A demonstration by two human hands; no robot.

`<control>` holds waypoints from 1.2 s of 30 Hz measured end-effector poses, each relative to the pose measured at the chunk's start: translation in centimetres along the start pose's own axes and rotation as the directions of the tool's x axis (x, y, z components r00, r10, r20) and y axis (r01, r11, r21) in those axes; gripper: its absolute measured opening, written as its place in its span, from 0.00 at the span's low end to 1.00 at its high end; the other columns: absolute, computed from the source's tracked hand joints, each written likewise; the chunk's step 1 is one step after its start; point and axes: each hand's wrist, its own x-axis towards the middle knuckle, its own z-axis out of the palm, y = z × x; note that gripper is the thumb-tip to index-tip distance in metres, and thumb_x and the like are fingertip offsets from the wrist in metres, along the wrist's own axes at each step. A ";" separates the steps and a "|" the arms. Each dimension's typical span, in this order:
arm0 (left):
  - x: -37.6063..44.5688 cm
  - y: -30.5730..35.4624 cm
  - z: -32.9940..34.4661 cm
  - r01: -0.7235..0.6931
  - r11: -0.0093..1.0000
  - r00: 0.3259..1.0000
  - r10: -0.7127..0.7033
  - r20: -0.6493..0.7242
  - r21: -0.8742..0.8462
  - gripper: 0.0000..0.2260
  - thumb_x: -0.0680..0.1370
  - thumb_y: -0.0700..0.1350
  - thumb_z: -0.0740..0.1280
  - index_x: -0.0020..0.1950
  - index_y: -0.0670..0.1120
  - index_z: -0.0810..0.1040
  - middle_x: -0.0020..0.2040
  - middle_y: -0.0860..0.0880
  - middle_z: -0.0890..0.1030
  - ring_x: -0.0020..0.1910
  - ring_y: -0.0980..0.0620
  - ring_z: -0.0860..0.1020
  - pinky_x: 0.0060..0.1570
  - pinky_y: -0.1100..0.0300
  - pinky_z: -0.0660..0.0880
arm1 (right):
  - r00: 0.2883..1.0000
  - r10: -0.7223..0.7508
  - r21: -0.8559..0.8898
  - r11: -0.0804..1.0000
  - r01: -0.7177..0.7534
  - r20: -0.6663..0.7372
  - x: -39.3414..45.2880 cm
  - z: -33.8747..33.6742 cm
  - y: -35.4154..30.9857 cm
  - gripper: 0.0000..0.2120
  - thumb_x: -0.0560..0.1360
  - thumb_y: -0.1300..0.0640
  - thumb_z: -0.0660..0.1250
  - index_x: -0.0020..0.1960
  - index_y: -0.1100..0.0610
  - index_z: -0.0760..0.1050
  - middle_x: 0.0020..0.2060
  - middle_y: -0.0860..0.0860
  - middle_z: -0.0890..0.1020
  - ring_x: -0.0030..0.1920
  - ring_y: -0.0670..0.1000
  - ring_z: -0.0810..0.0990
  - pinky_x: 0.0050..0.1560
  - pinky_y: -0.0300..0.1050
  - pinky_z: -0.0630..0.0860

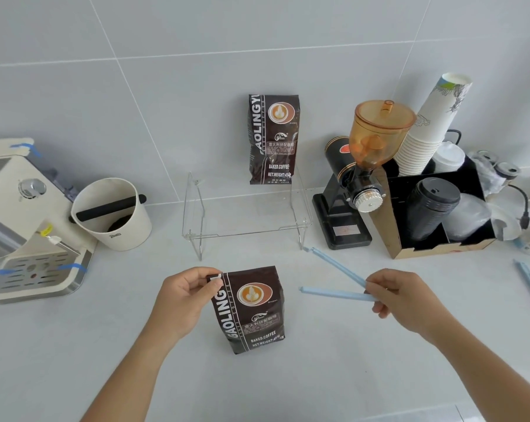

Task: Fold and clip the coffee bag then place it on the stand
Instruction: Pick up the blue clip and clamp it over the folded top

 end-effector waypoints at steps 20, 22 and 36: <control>-0.6 0.0 0.0 0.028 0.995 1.000 -0.027 0.010 -0.096 0.14 0.75 0.31 0.70 0.43 0.51 0.86 0.39 0.49 0.88 0.38 0.56 0.83 0.41 0.68 0.78 | 0.948 -0.172 0.063 0.985 0.160 0.267 1.4 5.7 -11.0 0.07 0.74 0.56 0.70 0.37 0.53 0.83 0.25 0.53 0.83 0.26 0.51 0.80 0.36 0.50 0.74; -0.7 0.1 0.0 0.044 0.991 0.999 -0.043 0.008 -0.126 0.15 0.74 0.30 0.69 0.45 0.50 0.85 0.38 0.50 0.87 0.37 0.57 0.83 0.39 0.70 0.77 | 0.943 -0.175 0.051 0.985 0.168 0.282 1.5 6.0 -11.3 0.07 0.74 0.55 0.70 0.37 0.53 0.83 0.25 0.53 0.83 0.25 0.49 0.79 0.35 0.49 0.73; -1.0 -0.8 1.3 0.072 0.951 0.982 -0.120 -0.145 -0.300 0.28 0.73 0.32 0.72 0.61 0.61 0.71 0.39 0.45 0.88 0.38 0.53 0.86 0.38 0.68 0.78 | 0.908 -0.183 0.058 0.983 0.174 0.377 2.5 7.7 -12.6 0.09 0.76 0.57 0.68 0.39 0.53 0.84 0.26 0.54 0.83 0.26 0.50 0.78 0.37 0.51 0.71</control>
